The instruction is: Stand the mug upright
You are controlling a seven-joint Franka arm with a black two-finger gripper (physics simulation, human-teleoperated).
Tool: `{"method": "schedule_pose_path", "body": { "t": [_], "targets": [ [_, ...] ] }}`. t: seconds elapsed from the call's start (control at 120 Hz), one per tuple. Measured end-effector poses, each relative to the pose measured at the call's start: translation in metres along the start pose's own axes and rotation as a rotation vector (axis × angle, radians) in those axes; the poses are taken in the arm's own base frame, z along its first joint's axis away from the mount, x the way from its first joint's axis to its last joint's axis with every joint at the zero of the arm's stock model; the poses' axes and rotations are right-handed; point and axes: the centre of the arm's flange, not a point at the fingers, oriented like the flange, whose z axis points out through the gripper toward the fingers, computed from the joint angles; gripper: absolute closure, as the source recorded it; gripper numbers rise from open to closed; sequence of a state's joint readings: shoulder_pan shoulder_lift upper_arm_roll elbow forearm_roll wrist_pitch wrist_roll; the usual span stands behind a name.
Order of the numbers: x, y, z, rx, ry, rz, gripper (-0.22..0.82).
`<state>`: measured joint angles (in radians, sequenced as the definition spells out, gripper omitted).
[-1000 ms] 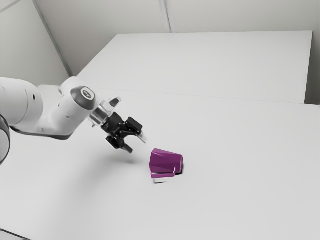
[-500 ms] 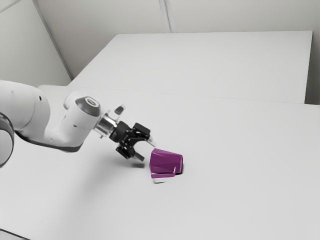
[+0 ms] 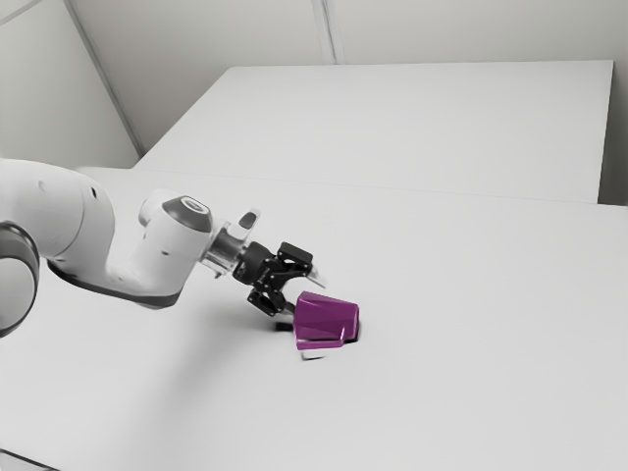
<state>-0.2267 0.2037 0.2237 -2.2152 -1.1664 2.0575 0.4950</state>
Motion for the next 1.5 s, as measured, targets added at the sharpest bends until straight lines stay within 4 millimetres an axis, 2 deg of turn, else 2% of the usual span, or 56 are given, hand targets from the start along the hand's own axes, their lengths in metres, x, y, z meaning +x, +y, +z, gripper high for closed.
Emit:
{"method": "schedule_pose_path", "body": {
  "t": [0.158,0.267,0.425,0.558,0.9,1.033,1.133,1.308,1.5],
  "targets": [
    [-0.001,0.002,0.005,-0.002,0.002,0.005,0.10],
    [-0.001,0.004,0.008,0.001,0.002,0.010,0.25],
    [-0.001,0.005,0.009,0.003,0.007,0.014,0.55],
    [0.000,0.006,0.008,0.002,0.012,0.014,0.65],
    [-0.003,0.020,0.005,-0.021,0.027,0.039,0.74],
    [-0.007,0.035,-0.001,-0.025,0.031,0.073,0.76],
    [-0.008,0.041,-0.013,-0.005,0.038,0.104,0.77],
    [-0.007,0.045,-0.046,0.137,0.057,0.173,0.78],
    [-0.018,0.072,-0.046,0.365,0.028,0.286,0.78]
  ]
}}
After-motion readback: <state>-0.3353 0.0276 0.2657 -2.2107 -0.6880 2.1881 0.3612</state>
